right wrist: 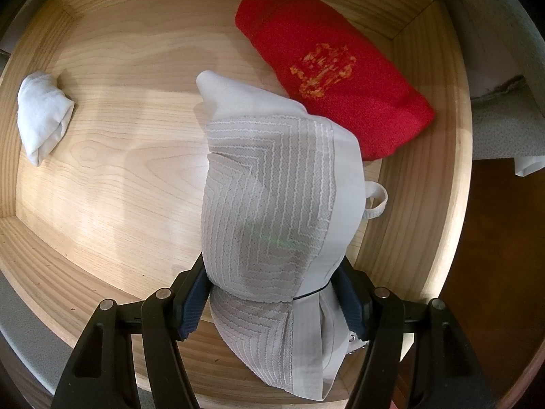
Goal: Take underwear out of drawer
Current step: 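Lower the pale blue underwear into the white box and open the left gripper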
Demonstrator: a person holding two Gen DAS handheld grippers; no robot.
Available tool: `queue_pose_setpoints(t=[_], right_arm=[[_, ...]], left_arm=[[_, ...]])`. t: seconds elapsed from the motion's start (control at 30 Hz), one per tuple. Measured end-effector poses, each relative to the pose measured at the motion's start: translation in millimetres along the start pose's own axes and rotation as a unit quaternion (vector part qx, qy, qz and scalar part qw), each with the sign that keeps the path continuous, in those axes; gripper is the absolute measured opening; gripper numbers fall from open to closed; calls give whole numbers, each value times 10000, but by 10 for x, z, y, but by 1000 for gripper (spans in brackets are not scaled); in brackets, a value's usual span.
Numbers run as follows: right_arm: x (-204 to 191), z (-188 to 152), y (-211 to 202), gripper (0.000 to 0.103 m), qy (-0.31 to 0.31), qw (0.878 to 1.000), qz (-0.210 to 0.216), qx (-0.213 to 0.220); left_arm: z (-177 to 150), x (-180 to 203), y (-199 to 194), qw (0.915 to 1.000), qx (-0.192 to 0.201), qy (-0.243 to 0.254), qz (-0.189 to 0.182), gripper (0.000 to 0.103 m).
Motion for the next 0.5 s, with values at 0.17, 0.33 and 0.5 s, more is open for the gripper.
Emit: queue_pose_setpoints(t=[0.17,0.33,0.5], right_arm=[[2,4,1,64,-4,10000,-4,-2],[-2,3,1,64,7,10000,-18,-2],[-6,3,6,64,13,10000,-21,0]], left_arm=[[-88,-14,355,9994,-304,-45,149,36],[-147,-50,505,9987,-394,-92,311,42],[-148,-40,503,9983,-426,-97,385,45]])
Point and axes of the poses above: each gripper's, at about its wrist camera, not at the fingertips, and y roughly the way its jaws point, x to its right, z to its top, the point moved 4 cm from there along y, roughly the way its jaws point, and after that the axes turned 10 degrees about -y, right-handed, at the moved point
